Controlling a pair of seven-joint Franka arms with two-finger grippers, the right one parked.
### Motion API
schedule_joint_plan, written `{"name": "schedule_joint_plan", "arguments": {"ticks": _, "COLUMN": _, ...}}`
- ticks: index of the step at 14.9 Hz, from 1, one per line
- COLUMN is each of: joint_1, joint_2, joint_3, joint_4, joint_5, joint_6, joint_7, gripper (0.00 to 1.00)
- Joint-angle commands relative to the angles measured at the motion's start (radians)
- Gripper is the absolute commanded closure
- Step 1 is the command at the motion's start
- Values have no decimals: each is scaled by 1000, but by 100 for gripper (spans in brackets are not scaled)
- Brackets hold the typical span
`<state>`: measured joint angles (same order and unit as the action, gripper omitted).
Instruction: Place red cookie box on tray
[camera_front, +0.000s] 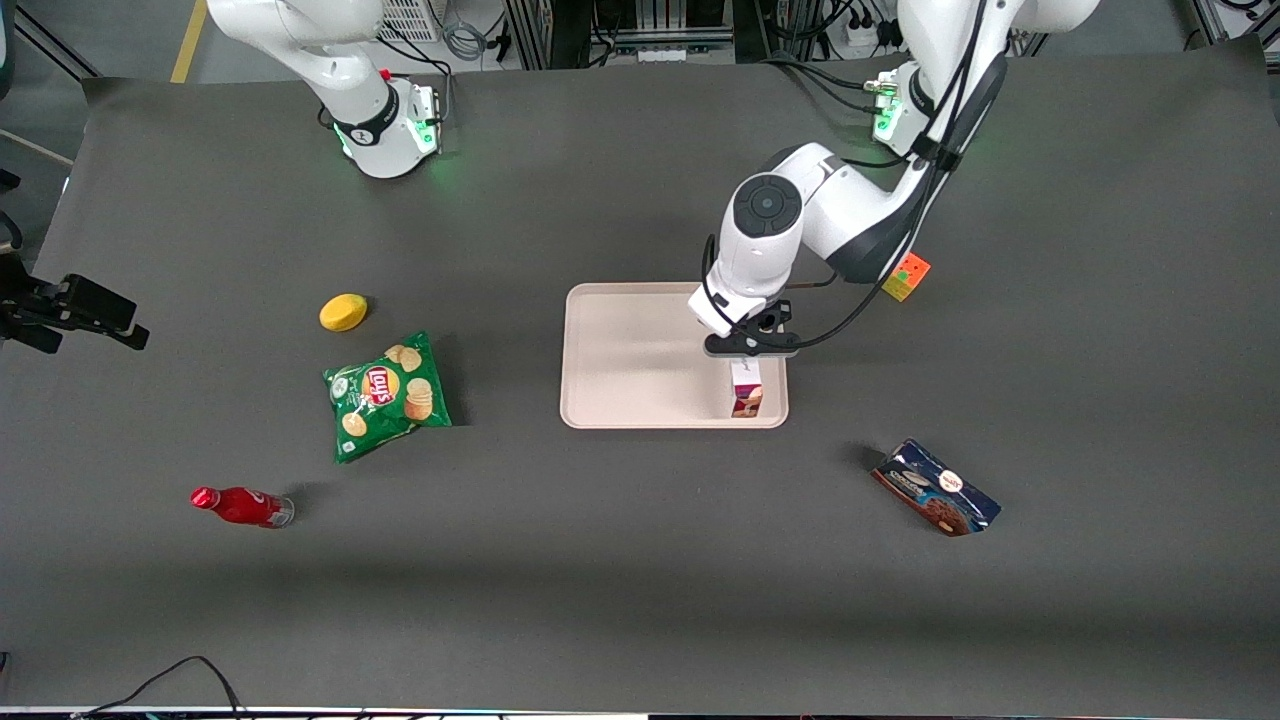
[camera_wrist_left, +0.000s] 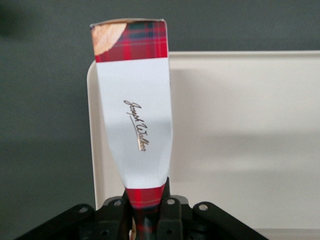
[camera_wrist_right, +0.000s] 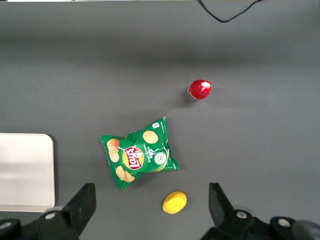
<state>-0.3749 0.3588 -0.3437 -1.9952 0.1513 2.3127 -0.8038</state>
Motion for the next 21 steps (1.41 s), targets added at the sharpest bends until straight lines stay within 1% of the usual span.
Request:
{"name": "schedule_joint_plan", "arguments": {"ticks": 1, "joint_1": -15, "joint_2": -28, "joint_3": 17, "joint_4": -65, "joint_5": 28, "joint_6": 22, "joint_7": -28, "gripper": 90}}
{"name": "schedule_joint_plan", "arguments": {"ticks": 3, "joint_1": -15, "joint_2": -17, "joint_3": 26, "joint_4": -65, "joint_5": 53, "joint_6": 27, "joint_7": -21, "gripper": 90}}
{"name": "schedule_joint_plan", "arguments": {"ticks": 5, "joint_1": -15, "joint_2": 8, "joint_3": 35, "joint_4": -65, "joint_5": 56, "joint_6": 80, "joint_7": -23, "gripper": 91}}
{"name": "schedule_joint_plan", "arguments": {"ticks": 9, "joint_1": -16, "joint_2": 34, "joint_3": 58, "joint_4": -65, "joint_5": 59, "joint_6": 106, "joint_7": -18, "gripper": 90}}
{"name": "schedule_joint_plan", "arguments": {"ticks": 12, "joint_1": -16, "joint_2": 43, "joint_3": 58, "joint_4": -70, "joint_5": 59, "joint_6": 106, "joint_7": -18, "gripper": 85}}
{"name": "schedule_joint_plan", "arguments": {"ticks": 13, "joint_1": -16, "joint_2": 52, "joint_3": 58, "joint_4": -70, "joint_5": 59, "joint_6": 108, "joint_7": -17, "gripper": 81}}
{"name": "schedule_joint_plan", "arguments": {"ticks": 15, "joint_1": -16, "joint_2": 58, "joint_3": 58, "joint_4": -70, "joint_5": 57, "joint_6": 109, "joint_7": -17, "gripper": 68}}
{"name": "schedule_joint_plan", "arguments": {"ticks": 16, "joint_1": -16, "joint_2": 60, "joint_3": 58, "joint_4": -70, "joint_5": 57, "joint_6": 109, "joint_7": -17, "gripper": 52}}
{"name": "schedule_joint_plan", "arguments": {"ticks": 17, "joint_1": -16, "joint_2": 60, "joint_3": 58, "joint_4": -68, "joint_5": 57, "joint_6": 109, "joint_7": -15, "gripper": 38}}
{"name": "schedule_joint_plan", "arguments": {"ticks": 18, "joint_1": -16, "joint_2": 60, "joint_3": 58, "joint_4": -67, "joint_5": 57, "joint_6": 108, "joint_7": -15, "gripper": 13}}
{"name": "schedule_joint_plan", "arguments": {"ticks": 19, "joint_1": -16, "joint_2": 60, "joint_3": 61, "joint_4": -57, "joint_5": 56, "joint_6": 100, "joint_7": -15, "gripper": 1}}
{"name": "schedule_joint_plan", "arguments": {"ticks": 21, "joint_1": -13, "joint_2": 48, "joint_3": 69, "joint_4": -39, "joint_5": 44, "joint_6": 83, "joint_7": 1, "gripper": 0}}
